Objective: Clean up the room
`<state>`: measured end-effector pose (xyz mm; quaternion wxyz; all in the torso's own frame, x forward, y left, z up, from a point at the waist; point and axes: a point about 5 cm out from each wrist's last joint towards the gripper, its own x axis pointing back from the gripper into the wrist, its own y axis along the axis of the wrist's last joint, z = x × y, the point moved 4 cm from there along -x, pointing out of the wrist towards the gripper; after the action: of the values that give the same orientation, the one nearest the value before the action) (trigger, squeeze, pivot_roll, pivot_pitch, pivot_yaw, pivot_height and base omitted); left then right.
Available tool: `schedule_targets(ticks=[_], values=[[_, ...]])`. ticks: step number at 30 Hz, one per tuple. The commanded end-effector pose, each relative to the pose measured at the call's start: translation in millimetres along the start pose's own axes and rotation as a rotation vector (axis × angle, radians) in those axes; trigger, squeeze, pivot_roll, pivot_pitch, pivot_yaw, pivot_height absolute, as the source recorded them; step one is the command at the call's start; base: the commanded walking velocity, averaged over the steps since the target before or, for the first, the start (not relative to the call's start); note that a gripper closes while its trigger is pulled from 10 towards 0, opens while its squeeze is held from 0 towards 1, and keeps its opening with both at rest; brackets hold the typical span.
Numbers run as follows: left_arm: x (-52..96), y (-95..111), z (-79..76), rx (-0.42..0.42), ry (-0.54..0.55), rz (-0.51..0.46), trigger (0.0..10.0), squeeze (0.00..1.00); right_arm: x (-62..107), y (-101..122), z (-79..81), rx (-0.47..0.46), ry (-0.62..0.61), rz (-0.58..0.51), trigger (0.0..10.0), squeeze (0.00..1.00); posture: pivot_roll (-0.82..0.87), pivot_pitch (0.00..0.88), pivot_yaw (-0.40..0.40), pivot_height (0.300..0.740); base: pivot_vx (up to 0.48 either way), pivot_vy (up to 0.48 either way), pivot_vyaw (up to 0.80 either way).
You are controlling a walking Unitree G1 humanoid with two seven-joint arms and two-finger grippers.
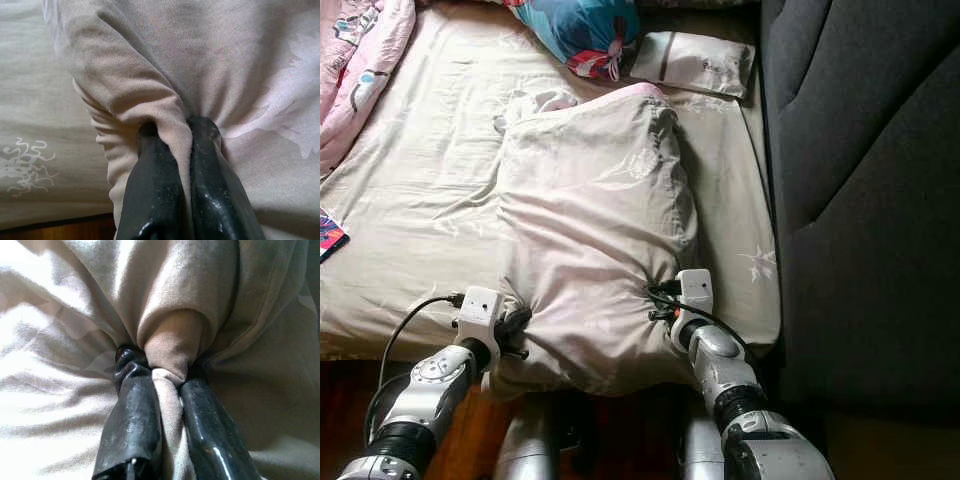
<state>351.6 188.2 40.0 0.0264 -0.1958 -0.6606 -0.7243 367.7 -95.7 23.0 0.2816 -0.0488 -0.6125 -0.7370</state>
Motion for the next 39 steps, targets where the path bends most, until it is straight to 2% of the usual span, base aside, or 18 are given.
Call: schedule_targets(ticks=[1, 11, 21, 24, 25, 26, 27, 32, 33, 39], values=[[3.3, -20, -9.0, 0.013, -0.045, 0.069, 10.0, 0.00, 4.4, -60, 24.8, -0.043, 0.053, 0.212, 0.0, 0.00, 0.03, 0.405, 0.152, 0.629, 0.000, 0.000, 0.00], [1.0, -17, -11.9, 0.015, -0.049, 0.060, 10.0, 0.00, 4.2, -53, 14.8, -0.085, -0.001, 0.177, 0.0, 0.00, 0.02, 0.400, 0.149, 0.629, 0.000, 0.000, 0.00], [-3.0, -15, -14.9, 0.024, -0.050, 0.057, 10.0, 0.00, 5.8, -51, 6.2, -0.056, -0.031, 0.175, 0.0, 0.00, 0.00, 0.389, 0.139, 0.629, 0.000, 0.000, 0.00], [-5.8, -14, -17.6, 0.026, -0.053, 0.057, 10.0, 0.00, 7.7, -49, -5.8, -0.005, -0.097, 0.166, 0.0, 0.00, -0.01, 0.385, 0.137, 0.629, 0.000, 0.000, 0.00], [-7.0, -13, -18.6, 0.027, -0.053, 0.056, 10.0, 0.00, 9.7, -50, -12.2, 0.006, -0.130, 0.168, 2.7, 0.00, -0.02, 0.379, 0.133, 0.629, 0.000, 0.000, 0.00], [-7.0, -13, -18.6, 0.027, -0.053, 0.056, 10.0, 0.00, 9.7, -50, -12.2, 0.006, -0.130, 0.168, 2.7, 0.00, -0.02, 0.379, 0.133, 0.629, 0.000, 0.000, 0.00], [-8.1, -12, -18.6, 0.028, -0.047, 0.054, 10.0, 0.00, 11.3, -50, -16.9, -0.001, -0.152, 0.157, 10.0, 0.00, -0.03, 0.369, 0.129, 0.629, 0.000, 0.000, 0.00], [-10.5, -11, -16.5, 0.035, -0.022, 0.048, 10.0, 0.00, 16.2, -43, -31.1, -0.033, -0.220, 0.071, 10.0, 0.00, -0.05, 0.349, 0.122, 0.629, 0.000, 0.000, 0.00], [-11.5, -10, -16.4, 0.040, -0.016, 0.045, 10.0, 0.00, 19.7, -43, -38.5, -0.032, -0.261, 0.055, 10.0, 0.00, -0.06, 0.337, 0.116, 0.634, 0.000, 0.000, 0.00], [-16.9, -5, -19.7, 0.047, -0.002, 0.031, 10.0, 0.00, 28.1, -34, -54.1, -0.086, -0.313, -0.042, 10.0, 0.00, -0.09, 0.300, 0.102, 0.674, 0.000, 0.000, 0.00]])
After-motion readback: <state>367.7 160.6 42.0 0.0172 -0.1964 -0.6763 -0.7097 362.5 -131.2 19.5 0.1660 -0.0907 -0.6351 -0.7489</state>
